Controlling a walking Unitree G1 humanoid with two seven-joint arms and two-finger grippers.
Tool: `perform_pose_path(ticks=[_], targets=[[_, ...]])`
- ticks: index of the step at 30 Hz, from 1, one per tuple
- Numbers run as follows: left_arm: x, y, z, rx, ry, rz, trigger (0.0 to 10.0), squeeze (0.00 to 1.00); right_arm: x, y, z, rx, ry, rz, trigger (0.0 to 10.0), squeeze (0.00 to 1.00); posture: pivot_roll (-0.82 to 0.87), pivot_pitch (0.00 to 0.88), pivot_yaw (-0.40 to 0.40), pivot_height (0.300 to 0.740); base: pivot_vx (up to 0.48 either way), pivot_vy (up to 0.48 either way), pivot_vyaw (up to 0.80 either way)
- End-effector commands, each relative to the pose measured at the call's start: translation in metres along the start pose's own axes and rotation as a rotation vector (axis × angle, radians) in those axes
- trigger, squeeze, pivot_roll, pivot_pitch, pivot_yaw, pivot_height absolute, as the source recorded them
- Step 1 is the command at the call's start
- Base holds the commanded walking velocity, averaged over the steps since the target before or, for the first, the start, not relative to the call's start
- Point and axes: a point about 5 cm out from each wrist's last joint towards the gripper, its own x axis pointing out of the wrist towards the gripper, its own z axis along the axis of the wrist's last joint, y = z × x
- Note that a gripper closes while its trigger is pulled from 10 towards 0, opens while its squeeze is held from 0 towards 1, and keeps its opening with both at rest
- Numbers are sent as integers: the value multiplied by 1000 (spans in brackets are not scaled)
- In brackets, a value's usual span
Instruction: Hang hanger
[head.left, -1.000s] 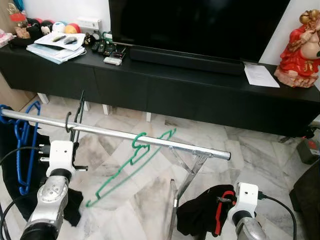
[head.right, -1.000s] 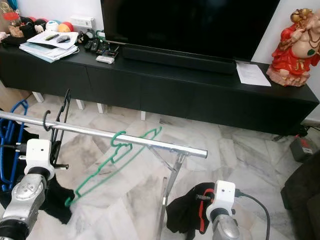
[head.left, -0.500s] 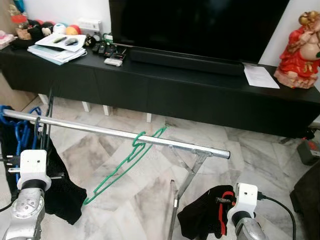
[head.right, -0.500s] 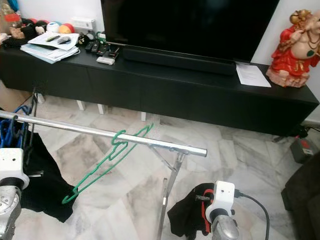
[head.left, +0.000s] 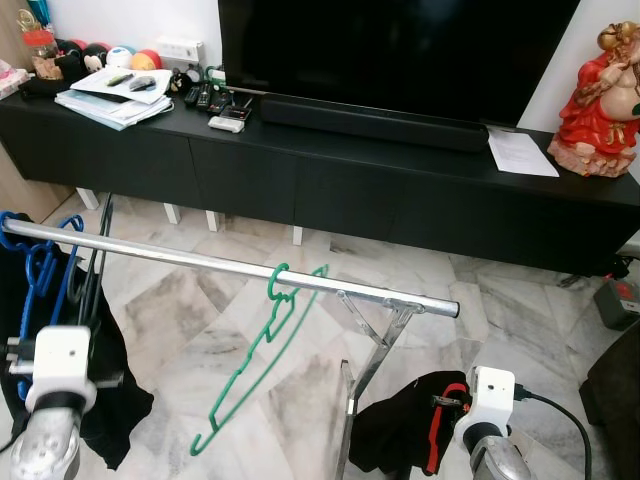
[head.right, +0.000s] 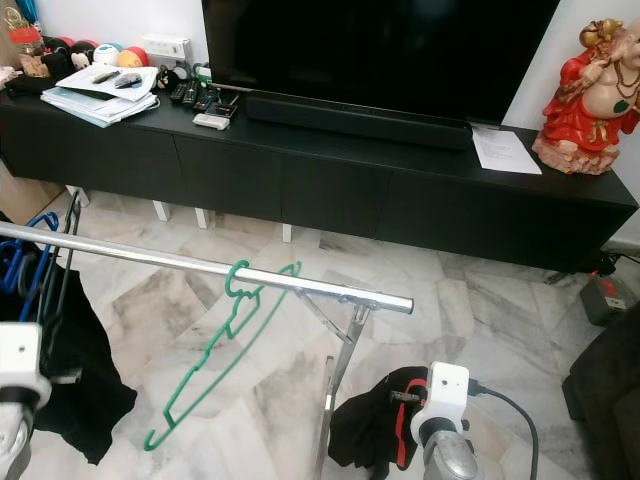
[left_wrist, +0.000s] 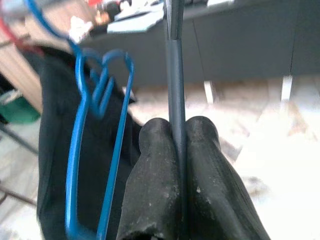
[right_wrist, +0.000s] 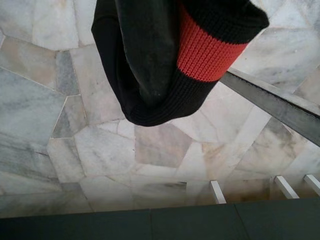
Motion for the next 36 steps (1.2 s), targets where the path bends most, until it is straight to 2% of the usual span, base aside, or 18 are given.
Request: perform_pose_path(ticks=[1,4,5,7,12,13,14,16,17,18,22,23,26,36], targets=[[-9,-1,-7,-9,33,-15,10000,0,-1,-4,-1,-3,0,-13,10000,0,-56,104,-49,740,0,0,0],[-14,-3,-12,-10,58,-23,10000,0,-1,-4,-1,-4,1,-14,10000,0,-54,104,-49,740,0,0,0],[-22,-6,-25,17,108,-51,10000,0,-1,-3,-1,-4,1,-14,10000,0,-56,104,-49,740,0,0,0],[-29,-7,-35,37,147,-65,10000,0,0,-3,-1,-4,1,-15,10000,0,-56,104,-49,740,0,0,0],[-41,-17,-59,28,269,-91,10000,0,0,-4,0,-7,4,-20,10000,0,-57,102,-49,740,0,0,0],[-44,-20,-67,19,318,-92,10000,0,0,-5,0,-8,4,-22,10000,0,-61,99,-47,740,0,0,0],[-44,-20,-67,19,318,-92,10000,0,0,-5,0,-8,4,-22,10000,0,-61,99,-47,740,0,0,0],[-55,-28,-89,7,457,-101,10000,0,1,-5,1,-9,3,-25,10000,0,-68,96,-44,740,0,0,0],[-55,-28,-89,7,457,-101,10000,0,1,-5,1,-9,3,-25,10000,0,-68,96,-44,740,0,0,0],[-65,-35,-104,7,558,-114,10000,0,1,-6,2,-11,0,-28,10000,0,-73,94,-42,740,0,0,0],[-84,-47,-124,26,719,-165,10000,0,1,-9,3,-14,-4,-40,10000,0,-80,91,-38,740,0,0,0],[-84,-47,-124,26,719,-165,10000,0,1,-9,3,-14,-4,-40,10000,0,-80,91,-38,740,0,0,0],[-96,-55,-133,34,799,-203,10000,0,0,-11,2,-12,-4,-51,10000,0,-87,88,-33,740,0,0,0],[-104,-60,-140,28,879,-227,10000,0,-1,-11,0,-17,0,-58,10000,0,-92,84,-21,740,0,0,0]])
